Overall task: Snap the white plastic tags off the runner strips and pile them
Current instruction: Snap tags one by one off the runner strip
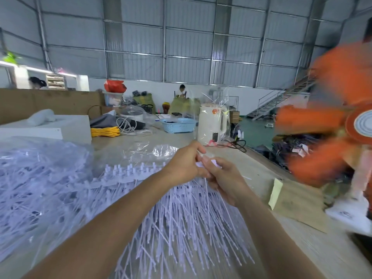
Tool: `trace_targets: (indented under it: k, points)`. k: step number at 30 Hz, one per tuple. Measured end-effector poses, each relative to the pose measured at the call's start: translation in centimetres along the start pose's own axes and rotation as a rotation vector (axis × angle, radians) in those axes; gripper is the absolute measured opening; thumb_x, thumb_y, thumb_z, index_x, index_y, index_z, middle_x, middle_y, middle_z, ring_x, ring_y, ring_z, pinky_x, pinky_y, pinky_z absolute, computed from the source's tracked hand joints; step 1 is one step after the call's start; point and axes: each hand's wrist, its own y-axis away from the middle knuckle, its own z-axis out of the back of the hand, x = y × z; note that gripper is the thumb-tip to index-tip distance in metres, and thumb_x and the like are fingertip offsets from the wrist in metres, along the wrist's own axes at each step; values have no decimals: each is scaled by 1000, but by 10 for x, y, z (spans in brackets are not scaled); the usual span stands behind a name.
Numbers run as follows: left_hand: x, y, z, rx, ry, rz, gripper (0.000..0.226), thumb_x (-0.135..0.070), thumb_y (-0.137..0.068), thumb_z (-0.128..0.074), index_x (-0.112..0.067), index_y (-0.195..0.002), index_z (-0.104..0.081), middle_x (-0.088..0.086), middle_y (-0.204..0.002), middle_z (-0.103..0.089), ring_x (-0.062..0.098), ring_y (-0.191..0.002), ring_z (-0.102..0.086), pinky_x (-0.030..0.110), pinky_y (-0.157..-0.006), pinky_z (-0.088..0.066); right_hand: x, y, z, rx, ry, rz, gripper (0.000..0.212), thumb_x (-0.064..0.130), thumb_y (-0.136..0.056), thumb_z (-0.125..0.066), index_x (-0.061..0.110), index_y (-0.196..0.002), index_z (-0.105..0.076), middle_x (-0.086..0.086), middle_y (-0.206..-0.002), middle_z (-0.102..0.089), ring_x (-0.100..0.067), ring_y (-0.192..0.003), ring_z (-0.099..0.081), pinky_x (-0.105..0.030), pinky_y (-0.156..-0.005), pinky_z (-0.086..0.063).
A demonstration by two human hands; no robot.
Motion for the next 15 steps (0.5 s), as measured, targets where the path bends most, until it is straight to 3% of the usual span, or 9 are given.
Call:
trace_targets:
  k: [4, 8, 11, 15]
  points:
    - [3, 3, 6, 7, 4, 37, 45, -31, -66, -84, -19, -101, -58, -8, -85, -53, 8, -75, -51, 17, -60, -39, -3, -1, 1, -6, 30, 115, 22, 15, -94, -54, 2, -77, -56, -8, -57, -44, -12, -48, -36, -19, -40, -33]
    - [-5, 6, 13, 128, -248, 47, 37, -44, -82, -66, -10, -98, -65, 4, -94, -62, 20, -88, -58, 32, -74, -45, -6, -2, -4, -34, 108, 178, 24, 11, -94, -53, -7, -79, -59, -12, -60, -49, -18, -47, -41, -25, -45, -36]
    - [-17, 5, 14, 255, -517, 62, 28, -37, -88, -61, -10, -88, -54, 5, -81, -54, 20, -73, -51, 26, -54, -35, -7, -1, -5, -79, 130, 185, 26, 5, -94, -53, 2, -69, -59, -7, -56, -52, -13, -44, -44, -23, -44, -38]
    - [-22, 2, 21, 281, -489, 124, 22, -29, -91, -59, -10, -102, -59, 3, -88, -54, 20, -80, -51, 25, -56, -35, -7, -1, -1, -144, 143, 133, 29, 8, -94, -54, 7, -66, -58, -4, -51, -49, -11, -43, -42, -21, -42, -36]
